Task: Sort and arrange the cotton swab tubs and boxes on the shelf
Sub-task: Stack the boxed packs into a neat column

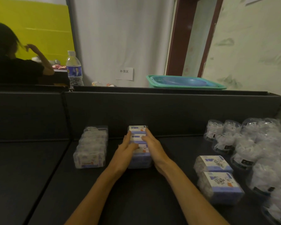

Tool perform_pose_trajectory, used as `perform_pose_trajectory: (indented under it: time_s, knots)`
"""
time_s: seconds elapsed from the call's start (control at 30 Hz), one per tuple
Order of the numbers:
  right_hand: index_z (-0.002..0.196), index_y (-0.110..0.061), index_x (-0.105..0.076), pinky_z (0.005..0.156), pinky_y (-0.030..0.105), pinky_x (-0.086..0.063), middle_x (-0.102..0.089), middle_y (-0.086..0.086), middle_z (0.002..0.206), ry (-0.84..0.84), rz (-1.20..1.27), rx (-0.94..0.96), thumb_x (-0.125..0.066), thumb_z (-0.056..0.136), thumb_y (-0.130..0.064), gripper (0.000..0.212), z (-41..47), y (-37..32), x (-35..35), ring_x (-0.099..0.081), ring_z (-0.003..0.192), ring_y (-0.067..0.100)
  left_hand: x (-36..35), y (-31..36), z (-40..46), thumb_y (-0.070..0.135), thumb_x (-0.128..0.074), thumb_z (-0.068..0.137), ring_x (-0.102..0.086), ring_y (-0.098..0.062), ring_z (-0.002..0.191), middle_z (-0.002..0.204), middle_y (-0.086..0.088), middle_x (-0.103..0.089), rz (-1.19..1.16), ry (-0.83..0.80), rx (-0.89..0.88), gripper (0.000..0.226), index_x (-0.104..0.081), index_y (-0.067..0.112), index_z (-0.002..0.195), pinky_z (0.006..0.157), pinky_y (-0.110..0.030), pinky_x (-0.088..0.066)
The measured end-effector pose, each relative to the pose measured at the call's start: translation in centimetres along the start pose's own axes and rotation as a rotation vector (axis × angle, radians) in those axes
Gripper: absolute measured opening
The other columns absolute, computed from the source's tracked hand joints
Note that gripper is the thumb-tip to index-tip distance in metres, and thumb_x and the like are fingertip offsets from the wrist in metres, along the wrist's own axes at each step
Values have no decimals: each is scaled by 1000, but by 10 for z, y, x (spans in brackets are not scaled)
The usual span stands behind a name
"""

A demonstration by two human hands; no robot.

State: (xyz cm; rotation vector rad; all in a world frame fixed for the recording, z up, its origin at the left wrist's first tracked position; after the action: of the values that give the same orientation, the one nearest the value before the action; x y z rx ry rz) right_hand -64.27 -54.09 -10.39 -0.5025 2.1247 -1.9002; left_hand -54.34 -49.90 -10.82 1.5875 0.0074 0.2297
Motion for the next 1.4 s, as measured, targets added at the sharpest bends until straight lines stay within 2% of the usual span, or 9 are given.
perform_pose_trajectory:
  time_s: [0.2,0.47,0.67,0.8,0.9,1.03,1.13,1.23,1.4]
  knots:
    - [150,-28,-19,71,24,-51,-53,2,118,-73,13,61,-44,96,-11,62,-2,1,-4,-61,99,15,0,-3,4,24,-53,91,-49,-18,119,146,-4,-33,-16,-3,-1,73,-11,38,148,102,-43,-41]
    - [151,-29,-15,75,24,-48,-43,7,135,-111,-68,75,-48,89,-3,76,4,2,-3,-55,107,16,-4,-3,9,26,-52,91,-44,-22,125,149,-6,-29,3,6,0,75,-6,35,149,107,-47,-35]
    - [151,-28,-16,72,20,-47,-42,7,138,-124,-69,73,-49,89,-4,75,6,4,-1,-54,108,14,-9,-4,5,27,-47,95,-47,-8,111,151,-2,-25,-10,6,-24,70,-3,37,148,77,-18,-40]
    - [152,-28,-15,74,19,-47,-37,7,146,-114,-72,84,-49,93,-10,71,6,6,-4,-53,115,14,-10,1,0,28,-43,97,-44,-5,110,152,-1,-24,11,59,-60,65,-3,35,148,72,-11,-35]
    - [151,-28,-18,75,19,-47,-43,6,141,-91,-86,89,-50,95,-13,67,5,6,-2,-55,110,10,-8,-1,-1,33,-40,98,-42,-14,123,153,-2,-22,35,86,-63,62,-4,37,148,75,-12,-36]
    - [148,-30,-26,77,21,-50,-49,3,131,-81,-52,87,-54,92,-11,65,3,3,3,-57,108,12,-6,-2,0,33,-48,95,-47,-16,119,151,-3,-26,-21,78,-48,66,-8,39,148,77,-20,-42]
    - [147,-30,-27,82,25,-50,-45,5,137,-76,-79,86,-56,91,-14,65,-2,-2,2,-55,112,15,-5,1,-2,34,-51,93,-44,-19,124,153,-2,-22,-43,81,-57,67,-11,40,147,94,-33,-44]
    - [148,-30,-27,104,40,-43,-22,6,156,10,-148,128,-58,91,-23,65,-9,-12,7,-39,134,23,-4,9,-7,36,-51,93,-37,-19,132,156,0,-16,-24,92,-84,67,-12,39,147,104,-34,-36]
    - [148,-28,-26,110,30,-22,-15,-4,159,146,-570,315,-57,93,-28,63,-43,-58,16,-13,145,15,7,54,-28,36,-49,93,-25,-12,139,155,2,-20,311,266,-340,57,-25,32,145,110,-34,-28]
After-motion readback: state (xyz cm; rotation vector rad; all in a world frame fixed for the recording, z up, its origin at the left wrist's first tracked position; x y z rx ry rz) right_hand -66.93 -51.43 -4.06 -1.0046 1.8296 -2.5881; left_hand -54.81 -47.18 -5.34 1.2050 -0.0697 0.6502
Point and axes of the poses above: each hand's wrist, its own z-axis towards the middle knuckle, its own x-axis out of the back of the hand, y = z × x, the point moved 10 cm from there along z, towards the middle knuckle
